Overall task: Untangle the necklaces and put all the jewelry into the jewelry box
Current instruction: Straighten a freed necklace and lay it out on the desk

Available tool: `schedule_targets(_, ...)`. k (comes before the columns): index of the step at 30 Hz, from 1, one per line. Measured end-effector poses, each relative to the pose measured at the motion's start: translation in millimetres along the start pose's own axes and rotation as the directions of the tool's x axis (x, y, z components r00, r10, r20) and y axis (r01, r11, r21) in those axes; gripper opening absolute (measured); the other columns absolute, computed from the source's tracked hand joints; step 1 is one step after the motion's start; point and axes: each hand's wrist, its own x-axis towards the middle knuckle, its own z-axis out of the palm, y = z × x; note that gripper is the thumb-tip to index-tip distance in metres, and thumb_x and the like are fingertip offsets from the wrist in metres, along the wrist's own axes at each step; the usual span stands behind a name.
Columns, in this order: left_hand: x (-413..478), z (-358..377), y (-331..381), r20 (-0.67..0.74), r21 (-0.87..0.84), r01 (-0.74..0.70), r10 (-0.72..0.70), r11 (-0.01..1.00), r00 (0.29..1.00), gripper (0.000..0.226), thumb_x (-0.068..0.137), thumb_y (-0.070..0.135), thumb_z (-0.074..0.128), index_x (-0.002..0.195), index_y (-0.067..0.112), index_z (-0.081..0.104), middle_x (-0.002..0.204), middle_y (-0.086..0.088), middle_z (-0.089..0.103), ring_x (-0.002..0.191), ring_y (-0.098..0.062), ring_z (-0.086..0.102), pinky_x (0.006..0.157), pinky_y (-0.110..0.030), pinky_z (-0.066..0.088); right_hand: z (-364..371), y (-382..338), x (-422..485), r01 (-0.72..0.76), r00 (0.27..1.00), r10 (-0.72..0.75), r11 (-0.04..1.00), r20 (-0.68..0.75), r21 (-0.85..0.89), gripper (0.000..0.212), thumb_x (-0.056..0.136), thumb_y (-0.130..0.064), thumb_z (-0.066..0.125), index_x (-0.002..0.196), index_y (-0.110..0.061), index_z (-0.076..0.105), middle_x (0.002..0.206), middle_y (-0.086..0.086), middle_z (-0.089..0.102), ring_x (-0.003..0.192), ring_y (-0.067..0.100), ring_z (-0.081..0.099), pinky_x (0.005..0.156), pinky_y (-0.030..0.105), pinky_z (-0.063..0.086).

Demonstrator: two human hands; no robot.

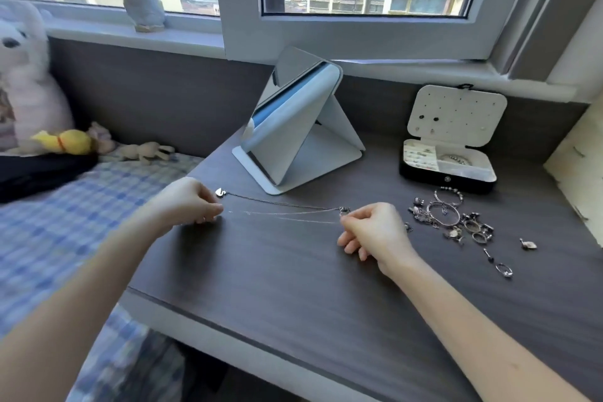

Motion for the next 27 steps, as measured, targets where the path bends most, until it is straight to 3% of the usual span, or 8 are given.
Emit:
schedule_targets(2, 5, 0, 0, 0.0, 0.035, 0.016, -0.016, 0.999, 1.0, 0.02, 0.085, 0.009, 0.062, 0.066, 0.006, 0.066, 0.058, -0.003, 0.061, 0.051, -0.015, 0.049, 0.047, -0.02, 0.038, 4, -1, 2, 0.042, 0.999, -0.048, 0.974, -0.019, -0.22, 0.023, 0.087, -0.014, 0.052, 0.066, -0.01, 0.063, 0.052, 0.004, 0.066, 0.039, 0.013, 0.052, 0.035, 0.017, 0.032)
schedule_targets(4, 9, 0, 1, 0.001, 0.062, 0.028, -0.028, 0.998, 1.0, 0.017, 0.083, 0.007, 0.062, 0.067, 0.005, 0.066, 0.058, -0.004, 0.062, 0.051, -0.015, 0.05, 0.046, -0.021, 0.038, 7, -3, 3, 0.059, 0.996, -0.079, 0.922, -0.038, -0.383, 0.025, 0.082, -0.014, 0.049, 0.064, -0.011, 0.066, 0.053, 0.003, 0.068, 0.045, 0.014, 0.058, 0.044, 0.02, 0.044)
schedule_targets(6, 12, -1, 2, -0.009, 0.105, 0.028, -0.027, 0.994, 1.0, 0.015, 0.081, 0.007, 0.063, 0.067, 0.003, 0.067, 0.058, -0.004, 0.064, 0.051, -0.014, 0.051, 0.046, -0.02, 0.038, 10, -4, 5, 0.052, 0.99, -0.109, 0.867, -0.086, -0.496, 0.029, 0.08, -0.016, 0.048, 0.056, -0.012, 0.065, 0.055, 0.003, 0.068, 0.058, 0.019, 0.065, 0.061, 0.026, 0.054)
schedule_targets(9, 16, -1, 2, -0.055, 0.192, 0.021, -0.01, 0.981, 0.998, 0.014, 0.078, 0.013, 0.066, 0.067, 0.005, 0.068, 0.064, -0.007, 0.067, 0.055, -0.017, 0.055, 0.051, -0.022, 0.041, 13, -4, 10, 0.043, 0.984, -0.138, 0.807, -0.117, -0.589, 0.026, 0.085, -0.024, 0.049, 0.07, -0.011, 0.066, 0.068, 0.005, 0.071, 0.078, 0.025, 0.066, 0.071, 0.028, 0.054)
schedule_targets(13, 17, 0, 1, -0.136, 0.339, 0.017, 0.031, 0.941, 0.99, 0.012, 0.079, 0.023, 0.067, 0.071, 0.015, 0.067, 0.07, -0.004, 0.068, 0.06, -0.02, 0.062, 0.058, -0.025, 0.045, 12, -1, 11, 0.09, 0.982, -0.174, 0.77, -0.072, -0.631, 0.021, 0.088, -0.029, 0.05, 0.081, -0.014, 0.063, 0.084, 0.007, 0.071, 0.091, 0.028, 0.063, 0.073, 0.03, 0.05)
schedule_targets(18, 15, 7, 5, -0.237, 0.42, -0.005, 0.115, 0.907, 0.965, 0.013, 0.082, 0.03, 0.063, 0.072, 0.023, 0.059, 0.09, -0.003, 0.064, 0.086, -0.025, 0.058, 0.081, -0.036, 0.047, -9, 9, -6, 0.161, 0.97, -0.235, 0.813, -0.063, -0.559, 0.015, 0.088, -0.035, 0.054, 0.079, -0.023, 0.056, 0.08, 0.0, 0.068, 0.088, 0.024, 0.062, 0.073, 0.03, 0.049)
schedule_targets(24, -12, 43, 55, -0.262, 0.294, -0.256, 0.335, 0.921, 0.905, 0.01, 0.084, 0.025, 0.063, 0.077, 0.018, 0.065, 0.087, -0.001, 0.059, 0.088, -0.021, 0.056, 0.067, -0.029, 0.036, -75, 33, -19, 0.217, 0.89, -0.409, 0.771, -0.204, -0.598, 0.009, 0.087, -0.023, 0.061, 0.085, -0.019, 0.068, 0.056, -0.015, 0.049, 0.066, 0.016, 0.051, 0.059, 0.029, 0.028)
schedule_targets(27, -26, 76, 92, -0.179, 0.207, -0.399, 0.436, 0.893, 0.882, 0.01, 0.085, 0.025, 0.065, 0.079, 0.018, 0.066, 0.084, 0.002, 0.057, 0.086, -0.019, 0.055, 0.069, -0.029, 0.037, -93, 42, -12, 0.236, 0.865, -0.463, 0.718, -0.196, -0.654, 0.014, 0.089, -0.022, 0.062, 0.096, -0.021, 0.073, 0.071, -0.01, 0.066, 0.076, 0.02, 0.058, 0.063, 0.027, 0.031)
